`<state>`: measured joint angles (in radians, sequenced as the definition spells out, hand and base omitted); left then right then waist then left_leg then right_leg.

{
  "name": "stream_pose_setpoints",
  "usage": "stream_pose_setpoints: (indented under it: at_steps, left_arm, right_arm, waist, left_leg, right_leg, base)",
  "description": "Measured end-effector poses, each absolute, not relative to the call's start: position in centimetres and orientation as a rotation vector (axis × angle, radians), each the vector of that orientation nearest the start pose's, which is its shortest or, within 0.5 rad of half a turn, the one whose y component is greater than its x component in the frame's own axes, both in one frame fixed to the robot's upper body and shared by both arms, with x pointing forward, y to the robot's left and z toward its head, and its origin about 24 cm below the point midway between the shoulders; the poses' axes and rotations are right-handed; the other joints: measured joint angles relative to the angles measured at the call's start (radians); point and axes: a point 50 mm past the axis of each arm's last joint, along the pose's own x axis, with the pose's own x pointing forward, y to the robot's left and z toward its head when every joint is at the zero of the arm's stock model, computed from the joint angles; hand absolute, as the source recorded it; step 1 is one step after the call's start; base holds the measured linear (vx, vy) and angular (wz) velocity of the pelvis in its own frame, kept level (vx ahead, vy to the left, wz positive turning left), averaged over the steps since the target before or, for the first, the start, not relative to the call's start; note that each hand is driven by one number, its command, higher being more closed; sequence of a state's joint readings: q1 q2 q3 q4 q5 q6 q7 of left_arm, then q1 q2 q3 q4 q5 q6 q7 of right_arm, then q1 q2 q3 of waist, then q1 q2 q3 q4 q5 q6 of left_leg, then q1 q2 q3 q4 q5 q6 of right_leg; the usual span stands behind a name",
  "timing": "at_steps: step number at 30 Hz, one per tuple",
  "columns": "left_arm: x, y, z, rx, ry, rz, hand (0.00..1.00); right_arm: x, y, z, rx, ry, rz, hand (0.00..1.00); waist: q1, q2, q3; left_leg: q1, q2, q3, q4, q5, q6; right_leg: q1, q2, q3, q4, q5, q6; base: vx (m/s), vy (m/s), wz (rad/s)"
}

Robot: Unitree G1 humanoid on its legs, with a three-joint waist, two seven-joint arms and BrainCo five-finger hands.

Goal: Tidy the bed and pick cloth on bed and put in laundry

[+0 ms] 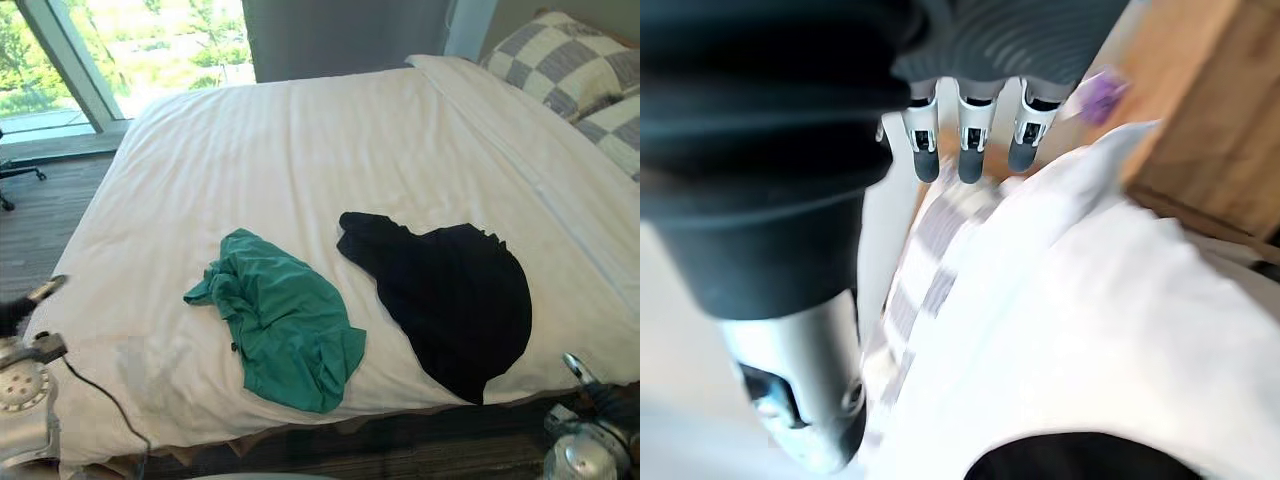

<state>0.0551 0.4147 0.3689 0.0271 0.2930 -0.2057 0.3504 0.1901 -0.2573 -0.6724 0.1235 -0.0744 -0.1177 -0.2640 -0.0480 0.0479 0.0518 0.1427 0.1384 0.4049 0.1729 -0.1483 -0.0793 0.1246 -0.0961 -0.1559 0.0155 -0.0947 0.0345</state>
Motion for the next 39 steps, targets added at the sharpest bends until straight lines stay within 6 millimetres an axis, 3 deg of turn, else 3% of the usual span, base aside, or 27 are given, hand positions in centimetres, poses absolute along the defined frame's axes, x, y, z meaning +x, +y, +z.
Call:
stream_pose_setpoints:
  at_steps: [1,2,4,6,10,11,12,13,15,16,18,19,20,21,22,26,28,30,31,32,36,39]
  left_arm:
    - [22.2,30.8,10.6,0.766,-0.273,0.592,0.00]
    - [22.6,30.2,10.3,0.799,-0.269,0.548,0.00]
    - [23.3,29.6,9.8,0.853,-0.249,0.483,0.00]
    - [23.9,28.9,8.8,0.901,-0.201,0.424,0.00]
    - [24.3,28.2,6.9,0.965,-0.103,0.314,0.00]
    - [24.4,28.3,6.7,0.982,-0.089,0.292,0.00]
    - [24.5,28.6,6.7,1.017,-0.068,0.281,0.00]
    - [24.7,28.5,6.4,1.032,-0.047,0.256,0.00]
    - [25.0,28.2,6.4,1.053,-0.036,0.228,0.00]
    - [25.1,28.1,6.2,1.068,-0.025,0.208,0.00]
    - [25.2,27.9,5.1,1.066,0.031,0.173,0.00]
    - [25.3,27.8,4.3,1.053,0.071,0.168,0.00]
    - [25.3,28.2,4.0,1.064,0.098,0.165,0.00]
    - [25.5,28.4,4.1,1.068,0.108,0.162,0.00]
    - [25.6,27.5,3.3,1.032,0.124,0.146,0.00]
    - [26.8,24.7,3.1,0.970,0.097,0.072,0.00]
    - [27.1,24.0,2.9,0.942,0.098,0.066,0.00]
    - [27.4,22.5,2.6,0.919,0.089,0.016,0.00]
    - [27.3,22.2,2.5,0.910,0.092,0.012,0.00]
    - [27.1,21.8,2.1,0.893,0.105,-0.003,0.00]
    - [24.5,20.6,-0.7,0.838,0.213,-0.077,0.00]
    - [23.6,19.6,-0.8,0.788,0.209,-0.097,0.00]
  right_arm:
    - [14.9,-36.2,5.1,-0.427,0.052,-0.911,0.00]
    - [15.7,-36.2,5.9,-0.477,0.025,-0.868,0.00]
    - [16.2,-36.1,6.2,-0.536,0.029,-0.815,0.00]
    - [16.7,-35.3,5.7,-0.562,0.048,-0.757,0.00]
    - [17.1,-34.2,5.0,-0.572,0.074,-0.672,0.00]
    - [17.3,-33.8,4.8,-0.566,0.075,-0.656,0.00]
    - [17.6,-33.4,4.7,-0.562,0.073,-0.641,0.00]
    - [17.7,-33.7,5.1,-0.603,0.067,-0.625,0.00]
    - [17.6,-33.6,4.8,-0.617,0.092,-0.605,0.00]
    - [17.6,-33.2,4.4,-0.597,0.100,-0.603,0.00]
    - [17.5,-32.8,3.8,-0.571,0.116,-0.592,0.00]
    - [17.5,-32.6,3.7,-0.565,0.118,-0.591,0.00]
    - [17.6,-32.2,3.7,-0.554,0.109,-0.582,0.00]
    - [17.7,-31.9,3.8,-0.554,0.102,-0.576,0.00]
    - [17.4,-32.2,4.0,-0.573,0.104,-0.575,0.00]
    - [17.2,-32.0,3.9,-0.575,0.111,-0.567,0.00]
    - [17.3,-31.6,3.5,-0.558,0.124,-0.564,0.00]
    - [17.3,-31.2,3.4,-0.565,0.127,-0.558,0.00]
    - [17.3,-30.9,3.3,-0.561,0.130,-0.554,0.00]
    - [17.4,-30.4,3.0,-0.544,0.129,-0.552,0.00]
    - [17.4,-29.3,3.4,-0.505,0.099,-0.553,0.00]
    - [17.2,-29.3,3.2,-0.506,0.115,-0.546,0.00]
  waist:
    - [-0.001,-0.014,0.015]
    - [-0.017,0.006,0.014]
    - [-0.022,0.021,0.009]
    - [-0.046,0.012,0.017]
    - [-0.062,-0.001,0.015]
    - [-0.062,-0.018,0.022]
    - [-0.062,-0.055,0.036]
    - [-0.075,-0.019,0.018]
    - [-0.070,0.005,0.005]
    - [-0.072,0.005,0.006]
    - [-0.083,0.037,0.022]
    - [-0.090,0.043,0.021]
    - [-0.092,0.021,0.016]
    - [-0.106,-0.009,0.017]
    - [-0.124,0.006,0.017]
    - [-0.123,0.046,0.039]
    - [-0.123,0.026,0.053]
    - [-0.126,0.047,0.060]
    - [-0.124,0.054,0.059]
    - [-0.120,0.041,0.070]
    - [-0.112,0.019,0.088]
    - [-0.103,0.020,0.090]
  left_leg:
    - [-0.022,-0.002,-0.003,0.034,-0.043,-0.014]
    - [-0.019,-0.008,-0.004,-0.074,-0.005,-0.009]
    - [0.001,-0.019,0.019,-0.115,-0.004,-0.008]
    - [0.003,-0.030,0.026,-0.116,-0.004,-0.007]
    - [0.013,-0.023,0.039,-0.055,-0.004,-0.007]
    - [-0.004,-0.019,0.052,0.028,-0.009,-0.006]
    - [-0.054,-0.026,0.055,0.099,-0.049,-0.021]
    - [-0.050,-0.040,0.035,-0.109,0.050,0.007]
    - [-0.026,-0.038,0.054,-0.163,0.053,0.022]
    - [-0.020,-0.037,0.053,-0.165,0.053,0.022]
    - [-0.012,0.005,0.048,-0.149,0.054,0.023]
    - [-0.003,0.030,0.050,-0.149,0.054,0.023]
    - [-0.003,0.014,0.054,-0.147,0.054,0.022]
    - [-0.001,-0.002,0.052,-0.142,0.049,0.014]
    - [0.001,0.014,0.052,-0.131,0.038,-0.001]
    - [-0.006,0.027,0.059,-0.096,0.045,-0.012]
    - [-0.037,0.019,0.065,-0.033,0.019,-0.026]
    - [-0.024,0.004,0.082,-0.183,0.087,-0.024]
    - [-0.019,0.001,0.081,-0.194,0.087,-0.025]
    - [-0.021,-0.006,0.081,-0.199,0.087,-0.025]
    - [-0.021,-0.019,0.084,-0.205,0.067,-0.014]
    - [-0.021,-0.022,0.097,-0.205,0.065,-0.013]
  right_leg:
    - [0.010,-0.014,0.020,-0.002,-0.002,-0.001]
    - [0.003,-0.004,0.033,0.001,-0.004,0.002]
    - [-0.013,-0.013,0.055,0.015,-0.035,0.038]
    - [-0.029,-0.021,0.059,0.032,-0.036,0.037]
    - [-0.028,-0.029,0.068,0.084,-0.036,0.037]
    - [-0.018,-0.049,0.084,0.092,-0.032,0.031]
    - [-0.001,-0.079,0.101,0.094,-0.032,0.032]
    - [-0.010,-0.065,0.097,0.100,-0.030,0.036]
    - [-0.012,-0.054,0.104,0.114,-0.039,0.050]
    - [-0.017,-0.053,0.103,0.137,-0.039,0.051]
    - [-0.108,-0.024,0.110,0.288,-0.074,0.069]
    - [-0.111,0.014,0.115,0.149,-0.096,0.074]
    - [-0.116,0.011,0.115,-0.010,0.017,0.056]
    - [-0.127,-0.001,0.107,-0.041,0.075,0.036]
    - [-0.112,0.010,0.095,-0.046,0.076,0.019]
    - [-0.110,0.014,0.116,-0.051,0.075,0.015]
    - [-0.101,-0.015,0.126,-0.047,0.073,0.011]
    - [-0.107,-0.009,0.132,-0.043,0.069,0.017]
    - [-0.111,-0.009,0.136,-0.041,0.068,0.019]
    - [-0.122,-0.015,0.139,-0.034,0.067,0.022]
    - [-0.129,-0.020,0.145,-0.033,0.065,0.041]
    - [-0.135,-0.022,0.156,-0.033,0.067,0.049]
  base:
    - [0.05,-0.055,-0.47]
    - [0.01,-0.030,-0.43]
    - [0.06,0.000,-0.32]
    - [0.07,0.021,-0.16]
    - [0.09,0.001,-0.17]
    - [0.11,-0.016,-0.17]
    - [0.09,-0.038,-0.13]
    - [0.06,-0.021,-0.09]
    - [0.13,-0.014,0.01]
    - [0.17,-0.046,0.01]
    - [0.10,-0.057,-0.03]
    - [0.09,-0.080,0.01]
    - [0.11,-0.117,0.11]
    - [0.14,-0.134,0.15]
    - [0.15,-0.127,0.02]
    - [0.10,-0.084,-0.14]
    - [0.03,-0.007,-0.04]
    - [-0.02,0.021,-0.01]
    - [-0.04,0.070,-0.07]
    - [-0.07,0.052,-0.02]
    - [-0.09,0.011,-0.03]
    - [-0.08,-0.020,-0.10]
